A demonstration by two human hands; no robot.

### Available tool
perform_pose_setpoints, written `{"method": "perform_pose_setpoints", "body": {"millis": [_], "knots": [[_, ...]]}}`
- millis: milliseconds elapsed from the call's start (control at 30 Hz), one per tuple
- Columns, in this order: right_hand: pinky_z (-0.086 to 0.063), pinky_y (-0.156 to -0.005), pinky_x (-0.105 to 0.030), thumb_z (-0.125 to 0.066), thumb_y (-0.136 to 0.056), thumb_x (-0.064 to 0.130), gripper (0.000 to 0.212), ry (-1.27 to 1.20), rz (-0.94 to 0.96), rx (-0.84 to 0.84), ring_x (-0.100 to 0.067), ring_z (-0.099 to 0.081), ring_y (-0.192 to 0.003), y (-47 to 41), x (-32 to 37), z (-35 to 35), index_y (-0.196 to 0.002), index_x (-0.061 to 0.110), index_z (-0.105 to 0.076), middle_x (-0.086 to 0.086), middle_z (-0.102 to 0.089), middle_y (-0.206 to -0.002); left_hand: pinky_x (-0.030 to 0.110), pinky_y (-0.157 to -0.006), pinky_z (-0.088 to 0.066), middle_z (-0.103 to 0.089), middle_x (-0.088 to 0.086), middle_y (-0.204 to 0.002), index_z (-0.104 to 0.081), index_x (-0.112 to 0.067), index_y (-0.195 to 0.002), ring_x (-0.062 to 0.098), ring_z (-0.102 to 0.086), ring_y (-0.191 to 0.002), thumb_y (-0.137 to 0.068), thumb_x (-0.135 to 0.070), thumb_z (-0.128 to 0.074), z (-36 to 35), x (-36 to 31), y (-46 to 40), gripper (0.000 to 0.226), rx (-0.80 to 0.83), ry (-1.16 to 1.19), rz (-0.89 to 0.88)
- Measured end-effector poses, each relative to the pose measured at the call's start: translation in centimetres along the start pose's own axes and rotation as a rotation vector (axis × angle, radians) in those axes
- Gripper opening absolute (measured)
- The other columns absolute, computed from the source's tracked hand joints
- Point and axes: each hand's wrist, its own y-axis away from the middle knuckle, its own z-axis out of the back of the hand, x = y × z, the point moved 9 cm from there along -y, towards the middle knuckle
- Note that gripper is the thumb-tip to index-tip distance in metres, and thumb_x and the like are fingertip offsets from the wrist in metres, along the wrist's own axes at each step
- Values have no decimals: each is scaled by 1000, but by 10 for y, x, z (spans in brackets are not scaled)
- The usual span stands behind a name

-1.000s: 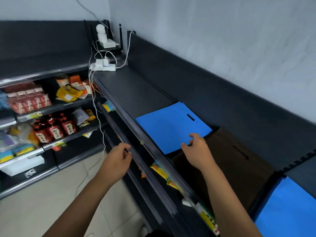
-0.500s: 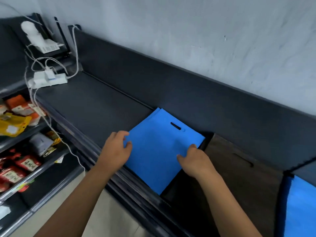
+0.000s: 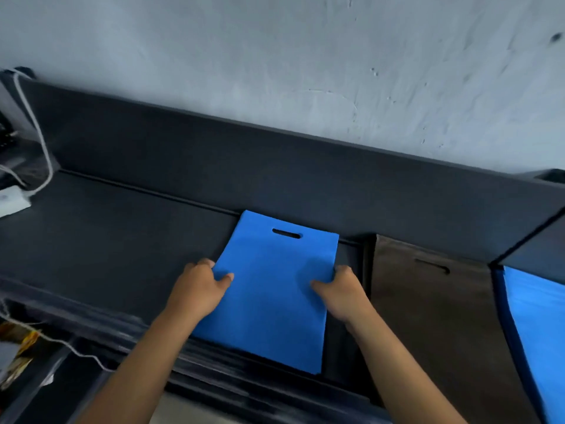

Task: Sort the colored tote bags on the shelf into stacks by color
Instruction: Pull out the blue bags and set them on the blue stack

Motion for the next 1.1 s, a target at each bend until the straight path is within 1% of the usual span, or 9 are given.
{"method": "perform_pose_setpoints", "body": {"millis": [67,200,400,500,600,700,933,1033,1100], "knots": [[-62,-89,-58,-71,-92,22,43,40,-17,-14,-36,-73,-98,17,11,-7,-123,0,-51,-12,-69,-106,36,-71,-51,-67,7,-115,-60,-16,-129,26,-67,-96,-92,-58,-64,3,1,-7,57,18,-18,-36],[-58,-71,-44,-67,-98,19,53,42,-15,-127,-17,-64,-80,23,14,-9,-143,9,-40,4,-59,-97,36,-71,-49,-65,11,-118,-58,-12,-129,28,-66,-95,-97,-50,-62,7,-6,-7,50,36,-72,-110],[-60,-85,-60,-69,-100,14,18,-172,-51,-299,-33,-74,-83,30,4,12,-109,-1,-71,-17,-76,-100,30,-73,-49,-58,7,-123,-63,-24,-134,14,-63,-81,-96,-50,-61,7,-13,0,46,83,-12,-227],[-62,-76,-59,-69,-100,17,19,-128,-38,-411,-44,-73,-86,39,-1,35,-104,-2,-70,-21,-75,-96,28,-77,-46,-48,9,-136,-58,-27,-142,19,-62,-93,-99,-47,-59,4,-18,6,48,124,-28,-265],[-51,-57,-43,-62,-98,12,17,-68,-36,-462,-41,-69,-73,43,-7,46,-100,-4,-64,-24,-71,-91,32,-91,-52,-42,11,-141,-56,-27,-146,27,-56,-118,-101,-46,-56,0,-23,11,49,135,-47,-310],[-46,-57,-36,-58,-96,9,9,-42,-50,-482,-30,-63,-69,44,-13,45,-99,2,-62,-20,-71,-91,36,-99,-51,-42,12,-140,-56,-25,-148,30,-49,-126,-102,-44,-55,-3,-28,13,49,124,-73,-343],[-39,-52,-34,-65,-94,11,15,-25,-54,-427,-23,-53,-58,42,-15,32,-95,-3,-66,-21,-66,-77,32,-97,-50,-42,11,-136,-56,-23,-148,28,-44,-126,-104,-40,-53,-3,-34,17,47,101,-108,-366],[-40,-54,-37,-69,-92,12,30,-48,-29,-399,-28,-52,-66,41,-10,26,-104,-15,-60,-28,-63,-80,29,-91,-50,-43,5,-126,-63,-21,-141,22,-44,-117,-104,-38,-53,-1,-39,16,41,31,-175,-410],[-44,-53,-37,-71,-91,17,31,-18,-26,-386,-33,-60,-74,40,-9,24,-102,-11,-62,-26,-67,-86,29,-89,-51,-45,-1,-124,-70,-16,-125,17,-46,-112,-104,-36,-52,-1,-46,15,34,0,-197,-453]]}}
